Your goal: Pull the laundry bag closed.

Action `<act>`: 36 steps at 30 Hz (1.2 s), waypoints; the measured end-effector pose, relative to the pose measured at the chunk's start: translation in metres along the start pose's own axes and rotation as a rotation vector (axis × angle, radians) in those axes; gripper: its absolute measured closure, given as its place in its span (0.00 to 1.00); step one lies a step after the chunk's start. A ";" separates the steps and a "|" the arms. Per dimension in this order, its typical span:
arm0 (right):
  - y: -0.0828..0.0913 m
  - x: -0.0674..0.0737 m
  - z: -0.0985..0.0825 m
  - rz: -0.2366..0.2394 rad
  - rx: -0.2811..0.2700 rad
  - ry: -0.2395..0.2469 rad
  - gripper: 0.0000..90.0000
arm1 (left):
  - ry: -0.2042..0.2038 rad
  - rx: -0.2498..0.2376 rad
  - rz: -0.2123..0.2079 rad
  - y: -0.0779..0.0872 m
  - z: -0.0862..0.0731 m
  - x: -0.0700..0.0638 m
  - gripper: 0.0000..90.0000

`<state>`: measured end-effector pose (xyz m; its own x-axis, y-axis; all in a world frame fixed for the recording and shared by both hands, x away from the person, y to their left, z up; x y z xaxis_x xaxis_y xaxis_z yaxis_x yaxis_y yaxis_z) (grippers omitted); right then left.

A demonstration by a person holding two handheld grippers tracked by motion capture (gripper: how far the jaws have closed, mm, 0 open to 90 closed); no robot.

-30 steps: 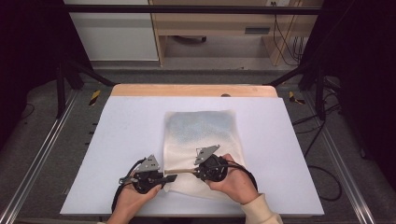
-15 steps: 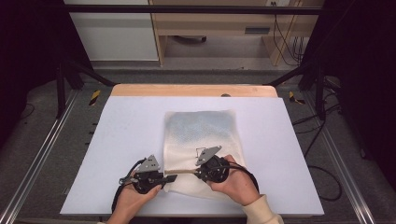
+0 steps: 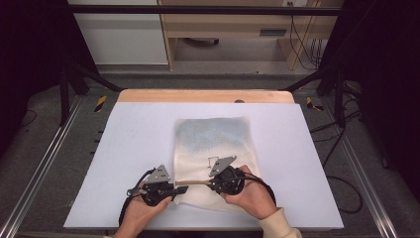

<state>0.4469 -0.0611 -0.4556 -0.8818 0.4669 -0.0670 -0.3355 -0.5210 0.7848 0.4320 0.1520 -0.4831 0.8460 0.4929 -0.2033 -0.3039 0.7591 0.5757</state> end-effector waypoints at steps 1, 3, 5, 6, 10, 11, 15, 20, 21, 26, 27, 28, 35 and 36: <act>0.000 0.000 -0.001 0.000 -0.001 -0.003 0.91 | 0.000 -0.001 -0.002 0.000 0.000 0.000 0.96; 0.000 0.000 -0.001 0.000 -0.002 -0.003 0.91 | -0.001 -0.001 0.001 0.000 0.000 0.000 0.96; 0.001 -0.001 -0.002 -0.004 0.004 -0.004 0.91 | -0.002 -0.001 0.001 0.000 0.000 0.000 0.96; 0.001 -0.001 -0.002 -0.004 0.004 -0.004 0.91 | -0.002 -0.001 0.001 0.000 0.000 0.000 0.96; 0.003 -0.002 -0.003 -0.004 0.001 -0.005 0.91 | -0.002 -0.003 0.000 0.000 0.000 -0.001 0.96; 0.003 -0.002 -0.004 -0.002 -0.003 -0.005 0.91 | -0.002 -0.004 -0.001 0.000 0.000 0.000 0.96; 0.003 -0.003 -0.006 -0.010 -0.002 -0.012 0.91 | -0.002 -0.004 0.000 0.001 0.000 0.000 0.96; 0.005 -0.003 -0.007 -0.004 -0.007 -0.017 0.91 | -0.004 -0.007 0.000 0.000 0.001 -0.001 0.96; 0.005 -0.004 -0.008 -0.007 -0.007 -0.019 0.91 | -0.003 -0.007 -0.002 0.001 0.001 -0.001 0.96; 0.007 -0.005 -0.010 -0.007 -0.007 -0.023 0.91 | -0.004 -0.008 -0.005 0.000 0.001 -0.001 0.96; 0.007 -0.004 -0.010 -0.007 -0.006 -0.023 0.91 | -0.004 -0.008 -0.005 0.000 0.001 -0.001 0.96; 0.007 -0.004 -0.010 -0.008 -0.006 -0.022 0.91 | -0.005 -0.007 -0.005 0.000 0.001 -0.001 0.96; 0.009 -0.005 -0.013 -0.012 -0.004 -0.028 0.91 | -0.006 -0.007 -0.005 0.000 0.001 -0.001 0.96; 0.009 -0.005 -0.013 -0.010 -0.006 -0.030 0.91 | -0.005 -0.008 -0.005 0.001 0.001 -0.001 0.96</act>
<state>0.4441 -0.0778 -0.4564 -0.8680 0.4934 -0.0561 -0.3462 -0.5203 0.7807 0.4310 0.1514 -0.4817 0.8500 0.4866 -0.2020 -0.3029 0.7650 0.5684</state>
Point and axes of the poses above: each handheld gripper's, and its own axes: y roughly backward along the jaws, z roughly out of its top, x roughly to its left, the point moved 3 cm from there along -y, roughly forward along the jaws, and after that the axes turned 3 degrees about -z, right-handed, at the moved point
